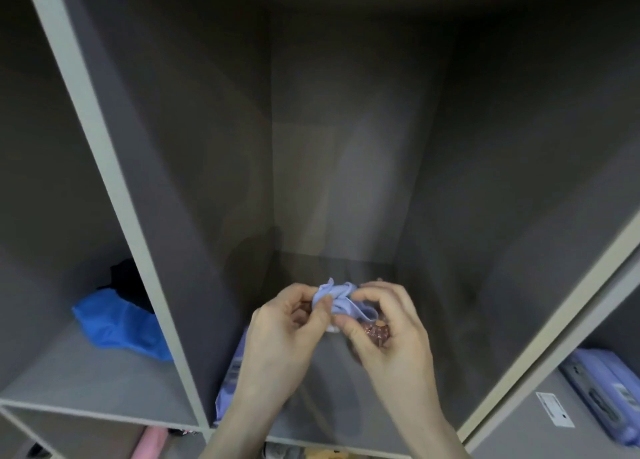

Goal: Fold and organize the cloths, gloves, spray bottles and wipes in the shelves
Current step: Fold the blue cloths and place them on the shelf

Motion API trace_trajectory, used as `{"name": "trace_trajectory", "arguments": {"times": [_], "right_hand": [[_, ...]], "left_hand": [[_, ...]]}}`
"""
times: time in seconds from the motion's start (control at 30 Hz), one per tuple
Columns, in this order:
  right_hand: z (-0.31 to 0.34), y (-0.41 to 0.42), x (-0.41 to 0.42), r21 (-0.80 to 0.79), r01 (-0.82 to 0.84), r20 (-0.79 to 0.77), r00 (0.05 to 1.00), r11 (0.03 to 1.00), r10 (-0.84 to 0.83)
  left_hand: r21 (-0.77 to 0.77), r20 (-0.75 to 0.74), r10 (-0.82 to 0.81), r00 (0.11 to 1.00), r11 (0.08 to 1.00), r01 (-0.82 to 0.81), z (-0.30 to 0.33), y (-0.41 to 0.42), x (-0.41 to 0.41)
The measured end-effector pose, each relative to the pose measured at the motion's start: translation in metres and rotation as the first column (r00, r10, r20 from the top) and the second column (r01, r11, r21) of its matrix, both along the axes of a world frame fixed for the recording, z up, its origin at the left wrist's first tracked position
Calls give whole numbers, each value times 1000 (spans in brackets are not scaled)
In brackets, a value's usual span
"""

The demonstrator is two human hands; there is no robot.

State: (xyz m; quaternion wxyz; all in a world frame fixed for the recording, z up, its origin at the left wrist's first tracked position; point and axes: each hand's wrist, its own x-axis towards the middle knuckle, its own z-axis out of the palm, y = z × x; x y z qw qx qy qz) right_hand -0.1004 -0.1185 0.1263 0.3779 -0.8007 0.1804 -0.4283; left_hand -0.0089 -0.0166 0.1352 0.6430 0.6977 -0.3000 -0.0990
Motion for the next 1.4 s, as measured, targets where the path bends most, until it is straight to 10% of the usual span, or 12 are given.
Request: {"name": "trace_trajectory", "arguments": {"times": [0.53, 0.67, 0.83, 1.03, 1.27, 1.4], "right_hand": [[-10, -4, 2, -131, 107, -134, 983, 986, -125], [-7, -5, 4, -84, 67, -19, 997, 994, -69], [-4, 0, 0, -30, 49, 88, 995, 998, -46], [1, -1, -1, -68, 83, 107, 991, 994, -76], [-3, -3, -4, -98, 88, 108, 991, 991, -77], [-1, -3, -7, -57, 30, 204, 979, 998, -18]], "left_hand": [[73, 170, 15, 985, 997, -28, -5, -3, 2], [255, 567, 203, 799, 878, -405, -5, -4, 0], [197, 686, 271, 675, 825, -530, -4, -6, 11], [248, 102, 122, 987, 958, -144, 11, -5, 2], [167, 113, 90, 990, 980, -108, 12, -8, -8], [-63, -190, 43, 981, 996, -56, 11, -10, -5]]}}
